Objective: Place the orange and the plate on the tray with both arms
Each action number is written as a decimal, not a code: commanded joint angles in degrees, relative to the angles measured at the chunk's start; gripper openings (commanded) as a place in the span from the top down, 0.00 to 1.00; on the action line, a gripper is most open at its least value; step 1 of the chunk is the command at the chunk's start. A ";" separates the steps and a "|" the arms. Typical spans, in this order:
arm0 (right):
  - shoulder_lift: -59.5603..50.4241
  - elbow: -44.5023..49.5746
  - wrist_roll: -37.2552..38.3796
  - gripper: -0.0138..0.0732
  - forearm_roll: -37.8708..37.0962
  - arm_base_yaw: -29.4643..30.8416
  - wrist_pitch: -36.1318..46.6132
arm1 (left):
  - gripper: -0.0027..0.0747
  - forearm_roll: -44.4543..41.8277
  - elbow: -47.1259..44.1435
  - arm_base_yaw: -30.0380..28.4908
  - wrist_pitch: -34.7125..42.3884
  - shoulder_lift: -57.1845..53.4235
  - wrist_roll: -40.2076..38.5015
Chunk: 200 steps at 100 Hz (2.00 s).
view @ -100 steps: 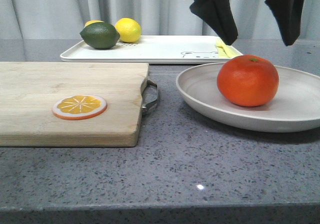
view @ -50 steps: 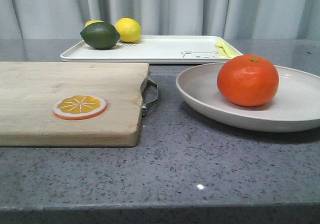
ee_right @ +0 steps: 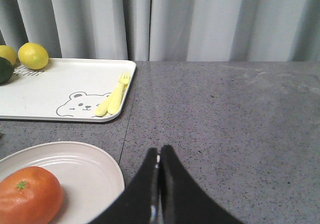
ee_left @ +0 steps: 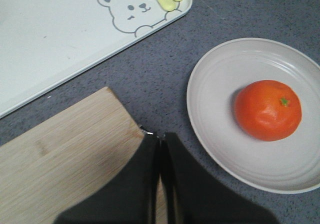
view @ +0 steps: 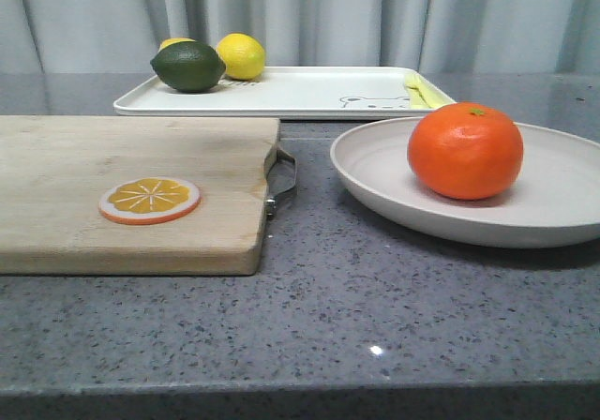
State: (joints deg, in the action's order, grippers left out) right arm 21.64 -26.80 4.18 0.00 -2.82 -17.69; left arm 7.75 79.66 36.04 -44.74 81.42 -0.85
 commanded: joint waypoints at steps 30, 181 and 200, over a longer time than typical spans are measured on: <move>0.96 -2.04 0.03 0.91 0.00 0.09 2.95 | 0.99 0.43 -20.91 -5.43 13.66 -21.95 -1.99; 41.59 -28.20 -2.10 0.60 2.68 -8.14 -20.24 | 0.99 -0.37 -41.97 -10.71 14.68 -50.15 -3.30; 47.42 -30.74 -2.10 0.42 2.99 -8.14 -25.14 | 0.99 -0.37 -41.97 -10.71 14.68 -50.15 -3.30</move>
State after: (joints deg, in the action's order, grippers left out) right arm 67.88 -54.74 2.70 2.84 -10.95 -42.99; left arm 7.20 36.07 25.54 -34.22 31.14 -3.63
